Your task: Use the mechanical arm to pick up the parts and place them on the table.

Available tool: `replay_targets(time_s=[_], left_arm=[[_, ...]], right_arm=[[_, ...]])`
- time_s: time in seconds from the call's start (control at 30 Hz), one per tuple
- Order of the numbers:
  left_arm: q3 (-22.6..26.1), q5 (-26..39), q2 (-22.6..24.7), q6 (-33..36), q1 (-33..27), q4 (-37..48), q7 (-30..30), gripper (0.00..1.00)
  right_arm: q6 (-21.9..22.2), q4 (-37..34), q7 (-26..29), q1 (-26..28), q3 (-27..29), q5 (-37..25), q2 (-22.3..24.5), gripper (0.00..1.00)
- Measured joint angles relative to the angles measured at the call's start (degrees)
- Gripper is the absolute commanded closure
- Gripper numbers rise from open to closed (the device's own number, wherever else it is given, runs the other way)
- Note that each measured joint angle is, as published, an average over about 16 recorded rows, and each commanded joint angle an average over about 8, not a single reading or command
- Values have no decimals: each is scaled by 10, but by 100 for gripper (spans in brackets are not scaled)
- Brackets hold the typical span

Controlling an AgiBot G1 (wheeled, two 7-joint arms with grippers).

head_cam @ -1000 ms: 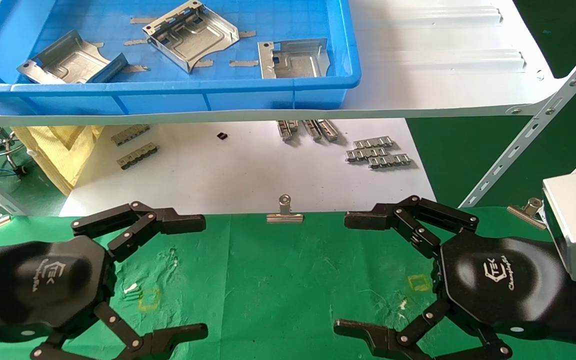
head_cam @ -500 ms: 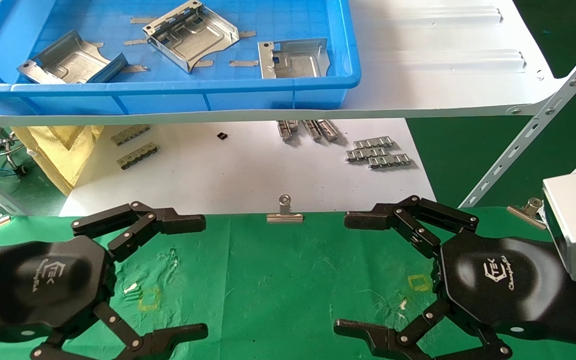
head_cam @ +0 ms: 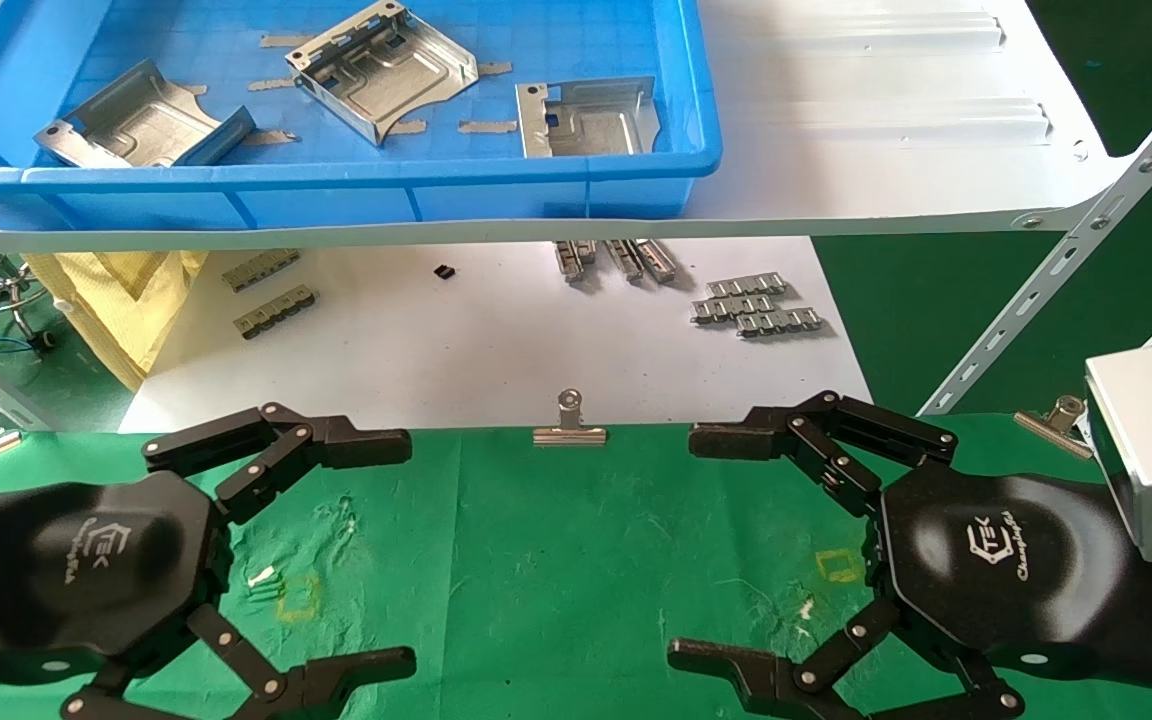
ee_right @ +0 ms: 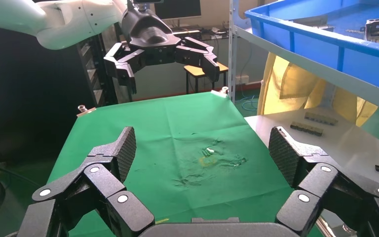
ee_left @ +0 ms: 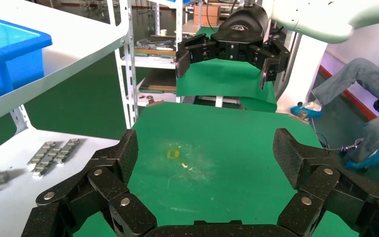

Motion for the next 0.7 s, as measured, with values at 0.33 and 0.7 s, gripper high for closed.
replay_targets(time_s=[0.33, 0.7], left_arm=[[0, 0, 0, 0, 0, 0, 0, 0], [0, 0, 0, 0, 0, 0, 0, 0]], right_arm=[[0, 0, 0, 0, 0, 0, 0, 0], [0, 0, 0, 0, 0, 0, 0, 1]])
